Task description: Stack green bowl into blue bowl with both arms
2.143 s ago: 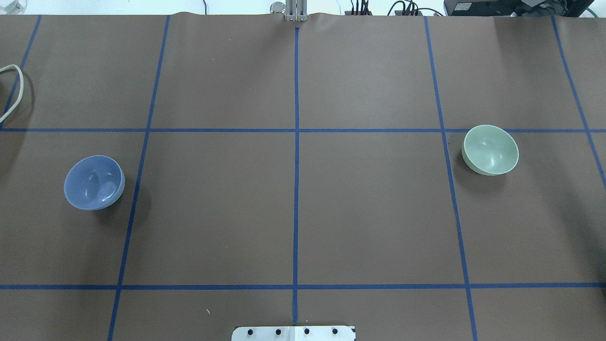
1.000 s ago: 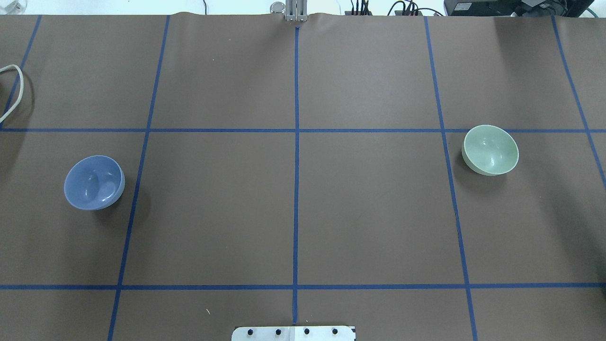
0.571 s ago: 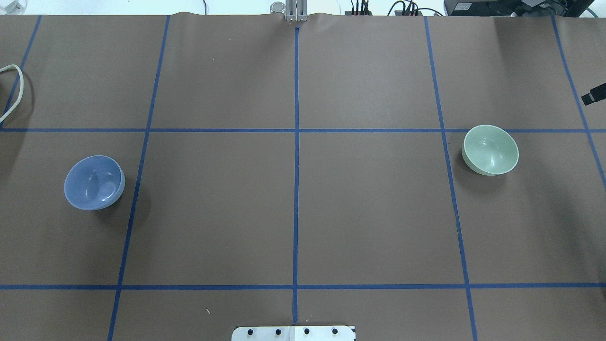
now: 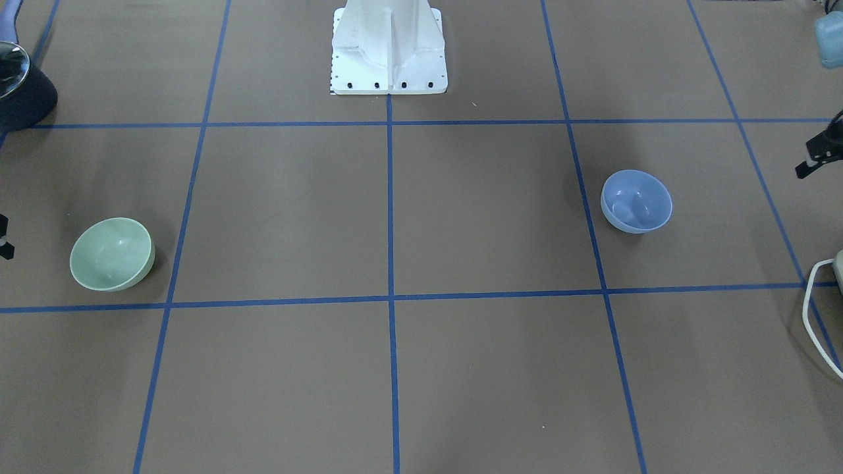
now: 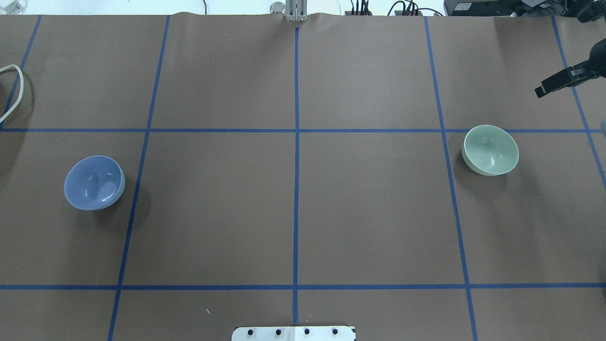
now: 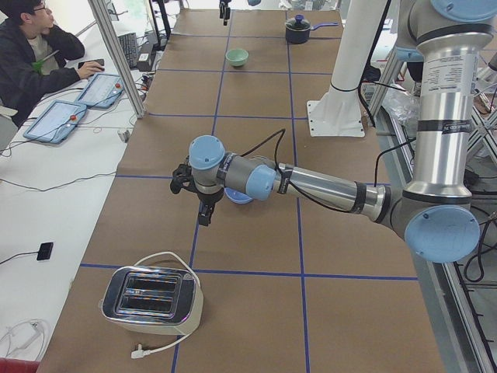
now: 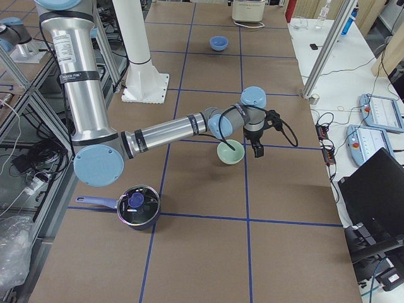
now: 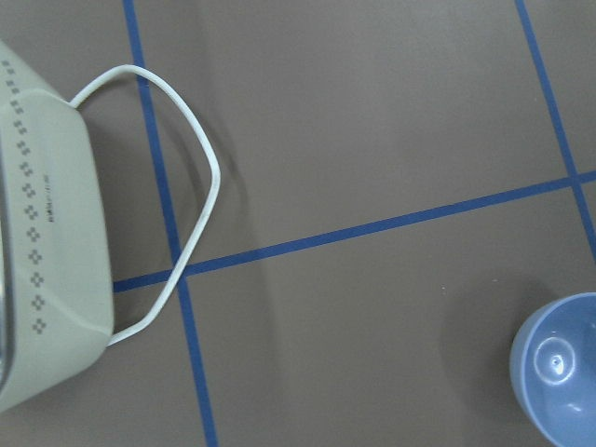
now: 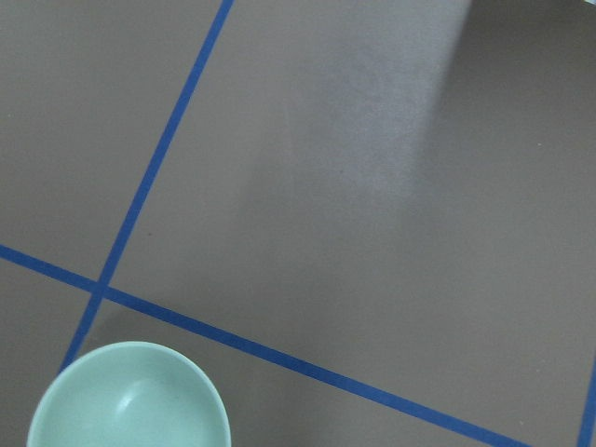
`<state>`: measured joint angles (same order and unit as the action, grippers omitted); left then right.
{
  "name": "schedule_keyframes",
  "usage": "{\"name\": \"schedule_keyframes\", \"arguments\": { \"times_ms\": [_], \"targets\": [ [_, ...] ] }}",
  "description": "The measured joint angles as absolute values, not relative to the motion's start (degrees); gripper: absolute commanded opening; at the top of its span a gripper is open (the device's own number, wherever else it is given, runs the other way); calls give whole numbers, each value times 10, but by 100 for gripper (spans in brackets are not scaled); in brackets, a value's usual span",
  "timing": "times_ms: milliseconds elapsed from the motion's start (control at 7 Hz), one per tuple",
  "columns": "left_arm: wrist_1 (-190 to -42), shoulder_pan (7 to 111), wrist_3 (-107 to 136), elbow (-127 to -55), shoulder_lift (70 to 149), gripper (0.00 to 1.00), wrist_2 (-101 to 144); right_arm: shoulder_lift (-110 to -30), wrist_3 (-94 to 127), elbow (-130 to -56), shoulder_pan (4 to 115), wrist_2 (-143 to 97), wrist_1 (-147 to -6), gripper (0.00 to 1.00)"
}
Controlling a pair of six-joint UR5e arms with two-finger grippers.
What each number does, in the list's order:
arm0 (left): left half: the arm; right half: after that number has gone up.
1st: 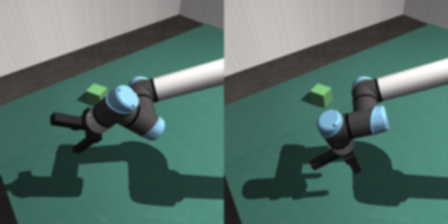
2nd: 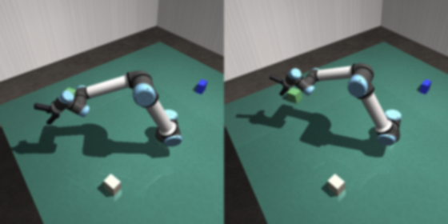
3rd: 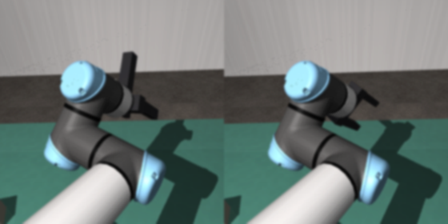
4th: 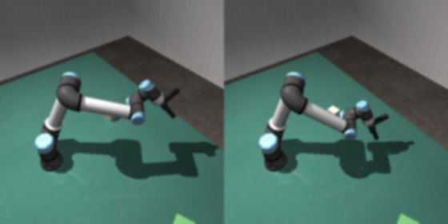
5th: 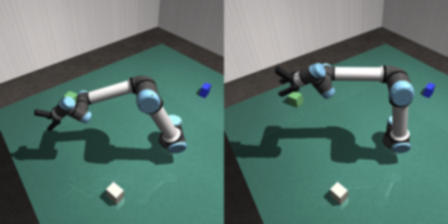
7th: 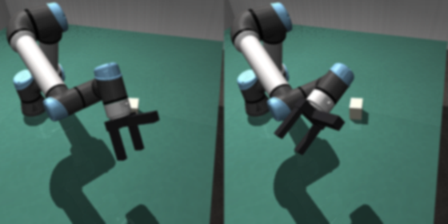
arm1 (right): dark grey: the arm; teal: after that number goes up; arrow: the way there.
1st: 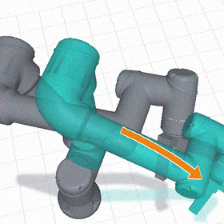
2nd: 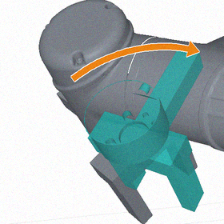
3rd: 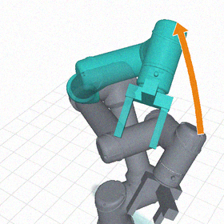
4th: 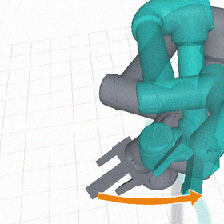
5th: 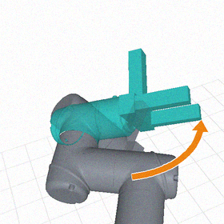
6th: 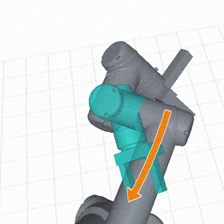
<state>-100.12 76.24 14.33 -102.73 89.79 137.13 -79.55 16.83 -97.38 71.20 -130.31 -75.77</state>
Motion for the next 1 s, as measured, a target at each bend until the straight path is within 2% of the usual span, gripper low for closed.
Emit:
{"name": "schedule_keyframes", "arguments": {
  "times_ms": [286,571,714,857,1000],
  "targets": [
    [-1080,658,251,-1018,898,98,1309,-793,181,-974,696,-1302,-756,100],
    [-1104,597,279,-1012,900,97,1297,-792,182,-972,693,-1302,-755,100],
    [-1111,576,287,-1007,902,89,1295,-792,182,-972,693,-1302,-755,100],
    [-1120,561,290,-994,909,88,1295,-792,182,-971,693,-1302,-755,100],
    [-1134,551,291,-975,917,65,1295,-793,182,-971,693,-1302,-755,100]
  ]
}}
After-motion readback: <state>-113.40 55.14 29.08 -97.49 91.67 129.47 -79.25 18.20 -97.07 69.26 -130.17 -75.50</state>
